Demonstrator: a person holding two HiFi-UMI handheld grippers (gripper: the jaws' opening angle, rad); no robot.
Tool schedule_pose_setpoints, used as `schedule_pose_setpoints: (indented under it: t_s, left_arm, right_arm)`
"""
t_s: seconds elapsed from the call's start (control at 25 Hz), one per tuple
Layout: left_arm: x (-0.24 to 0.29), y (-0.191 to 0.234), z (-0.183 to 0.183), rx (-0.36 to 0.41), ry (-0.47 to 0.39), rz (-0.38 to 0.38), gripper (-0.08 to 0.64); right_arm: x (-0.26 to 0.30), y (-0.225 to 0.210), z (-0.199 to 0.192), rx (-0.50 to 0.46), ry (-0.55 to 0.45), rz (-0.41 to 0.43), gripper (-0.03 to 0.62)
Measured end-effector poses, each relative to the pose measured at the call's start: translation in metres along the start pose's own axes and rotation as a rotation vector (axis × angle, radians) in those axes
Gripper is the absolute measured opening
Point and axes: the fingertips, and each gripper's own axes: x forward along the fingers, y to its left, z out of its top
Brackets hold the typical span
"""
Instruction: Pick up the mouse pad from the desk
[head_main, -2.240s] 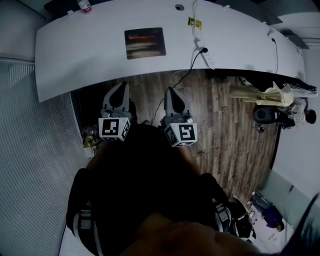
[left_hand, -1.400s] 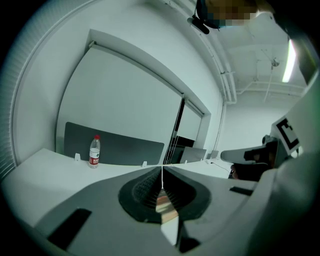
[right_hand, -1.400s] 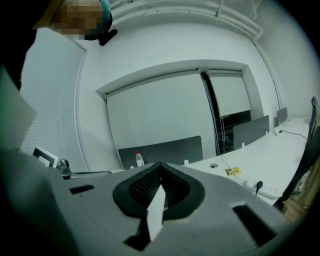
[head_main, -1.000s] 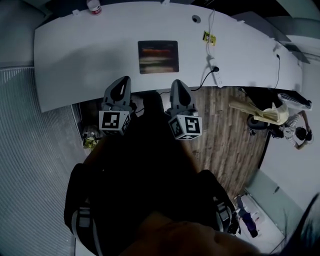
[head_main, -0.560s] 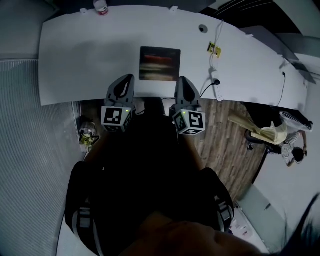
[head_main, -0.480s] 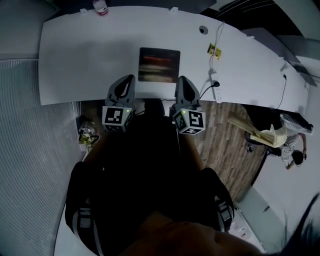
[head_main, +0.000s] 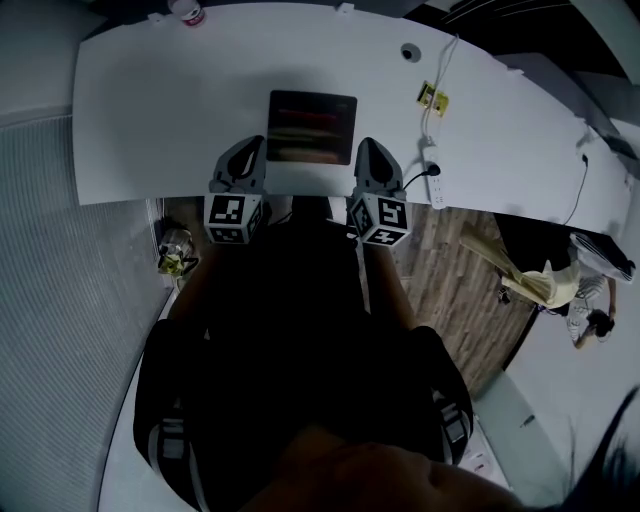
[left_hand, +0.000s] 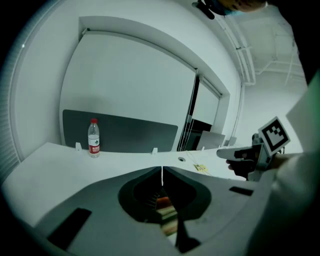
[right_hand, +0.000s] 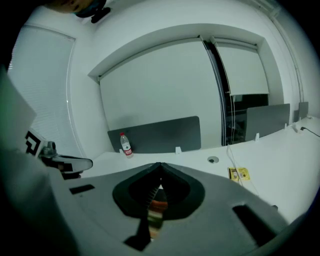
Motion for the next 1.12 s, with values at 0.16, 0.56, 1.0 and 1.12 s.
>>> schedule_pose_setpoints:
  t_s: [0.16, 0.56, 1.0, 1.12]
  left_arm:
    - [0.024, 0.004, -0.025, -0.004, 0.057, 0.013, 0.006]
    - [0.064, 0.017, -0.084, -0.035, 0.191, 0.067, 0.006]
    - [0.094, 0.033, -0.152, -0.039, 0.344, 0.077, 0.006]
    - [0.102, 0.037, -0.163, -0.065, 0.371, 0.083, 0.006]
  right_arm:
    - [0.020, -0.021, -0.028, -0.006, 0.057, 0.000, 0.000]
    - [0.062, -0.046, -0.086, 0.049, 0.197, 0.029, 0.000]
    - [0.090, -0.066, -0.151, 0.114, 0.360, 0.039, 0.000]
    - [0.094, -0.071, -0.166, 0.117, 0.395, 0.037, 0.001]
